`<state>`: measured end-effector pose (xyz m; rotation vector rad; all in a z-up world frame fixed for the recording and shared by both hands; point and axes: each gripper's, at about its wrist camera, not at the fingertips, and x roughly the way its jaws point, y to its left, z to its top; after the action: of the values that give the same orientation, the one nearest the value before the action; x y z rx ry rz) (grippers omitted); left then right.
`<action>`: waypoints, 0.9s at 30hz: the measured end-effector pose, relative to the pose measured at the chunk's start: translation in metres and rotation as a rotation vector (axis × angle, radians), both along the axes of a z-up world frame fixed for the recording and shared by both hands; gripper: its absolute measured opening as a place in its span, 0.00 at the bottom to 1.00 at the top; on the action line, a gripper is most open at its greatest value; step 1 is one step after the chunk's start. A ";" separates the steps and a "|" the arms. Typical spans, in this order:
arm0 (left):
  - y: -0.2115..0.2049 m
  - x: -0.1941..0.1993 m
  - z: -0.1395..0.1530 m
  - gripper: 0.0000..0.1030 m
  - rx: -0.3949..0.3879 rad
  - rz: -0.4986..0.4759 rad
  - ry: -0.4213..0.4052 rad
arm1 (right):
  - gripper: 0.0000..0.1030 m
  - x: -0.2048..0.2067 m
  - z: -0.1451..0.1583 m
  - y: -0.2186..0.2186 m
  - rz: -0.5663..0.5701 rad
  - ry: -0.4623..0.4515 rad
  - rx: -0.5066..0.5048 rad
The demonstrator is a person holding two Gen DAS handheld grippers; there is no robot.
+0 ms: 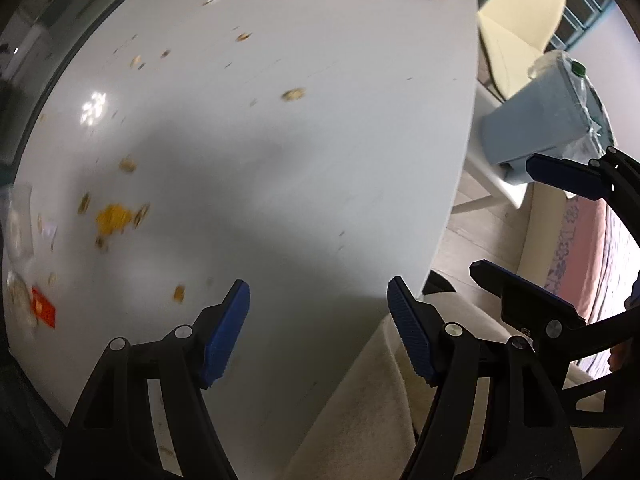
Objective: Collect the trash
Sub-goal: 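Withdraw both open tools from the bin back over the table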
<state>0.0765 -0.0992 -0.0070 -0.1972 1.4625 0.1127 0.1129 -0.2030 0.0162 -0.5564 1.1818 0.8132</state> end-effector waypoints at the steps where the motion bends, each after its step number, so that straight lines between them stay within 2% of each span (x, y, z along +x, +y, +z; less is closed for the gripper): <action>1: 0.005 -0.005 -0.001 0.67 -0.001 0.010 0.001 | 0.72 -0.004 -0.001 0.005 0.010 0.001 -0.002; 16: 0.065 -0.069 -0.005 0.67 -0.005 0.196 0.014 | 0.72 -0.048 -0.008 0.067 0.172 0.029 -0.007; 22: 0.089 -0.093 -0.011 0.67 -0.003 0.319 0.032 | 0.72 -0.058 -0.015 0.097 0.291 0.056 -0.014; 27: 0.106 -0.109 -0.014 0.67 -0.025 0.460 0.052 | 0.72 -0.062 -0.020 0.125 0.430 0.075 -0.036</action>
<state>-0.0327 0.0064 -0.0213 -0.5525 1.4489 0.4753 0.0513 -0.0781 -0.0036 -0.8318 1.1627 1.1878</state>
